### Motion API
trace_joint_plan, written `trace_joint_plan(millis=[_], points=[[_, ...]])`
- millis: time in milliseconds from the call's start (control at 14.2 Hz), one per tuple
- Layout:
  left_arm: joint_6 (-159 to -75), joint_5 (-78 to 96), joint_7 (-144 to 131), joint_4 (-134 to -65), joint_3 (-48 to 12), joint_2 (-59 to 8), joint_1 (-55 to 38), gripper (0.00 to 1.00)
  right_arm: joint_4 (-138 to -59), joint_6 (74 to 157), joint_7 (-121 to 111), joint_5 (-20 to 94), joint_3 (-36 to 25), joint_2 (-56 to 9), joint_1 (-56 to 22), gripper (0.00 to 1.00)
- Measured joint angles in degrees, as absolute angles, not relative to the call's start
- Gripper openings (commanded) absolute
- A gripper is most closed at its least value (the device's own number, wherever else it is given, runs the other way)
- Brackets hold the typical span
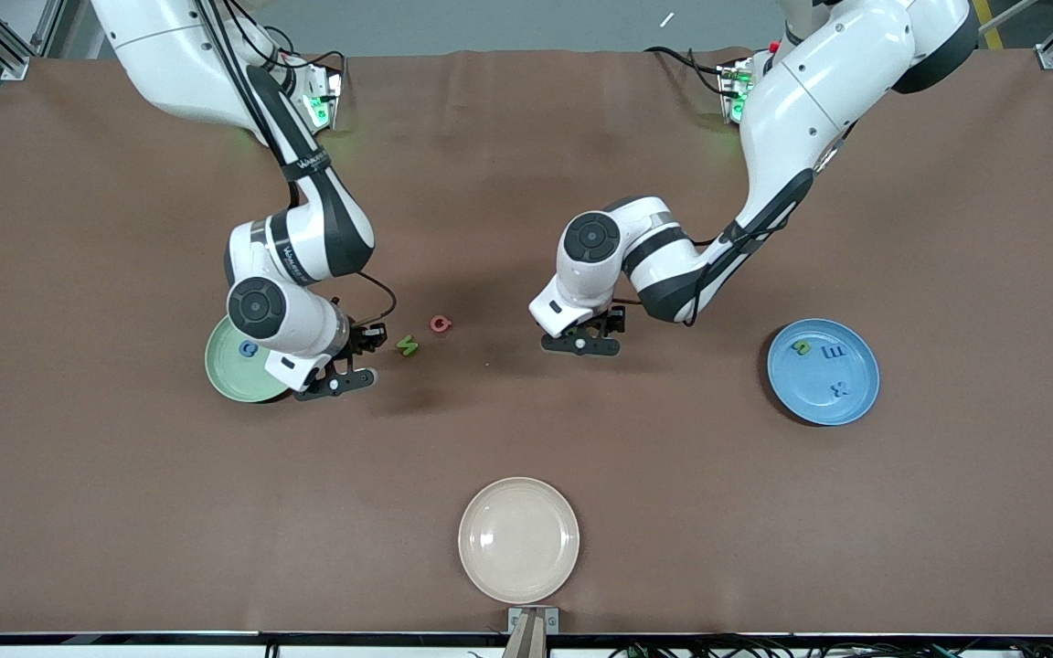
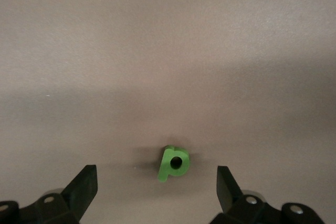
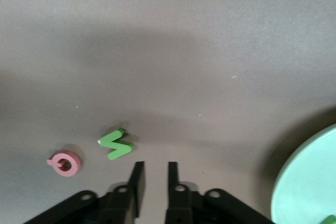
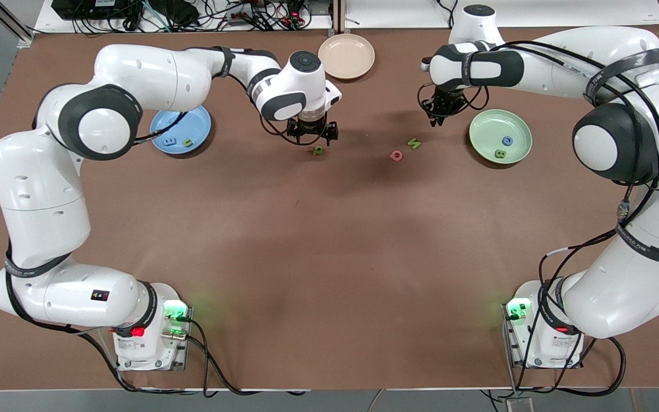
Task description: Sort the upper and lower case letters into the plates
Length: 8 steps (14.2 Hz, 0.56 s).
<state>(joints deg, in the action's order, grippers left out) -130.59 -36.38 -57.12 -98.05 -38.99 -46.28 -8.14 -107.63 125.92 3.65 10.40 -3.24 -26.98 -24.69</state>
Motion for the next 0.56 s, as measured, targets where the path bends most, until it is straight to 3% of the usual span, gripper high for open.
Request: trace_joint_plan(millis=[353,565], points=[[-132.48,-36.38,-57.12,-96.95,-38.61,-49.31,-8.76,0.56,-107.98,129.14,10.92,10.41,-2.78,-27.1,-27.76,1.0],[-132.84,-36.38,-57.12,-96.67,-38.35,-49.49,-8.95,0.41,-110.17,134.28,15.29,10.41,-2.71,-27.75,-30.77,1.0]])
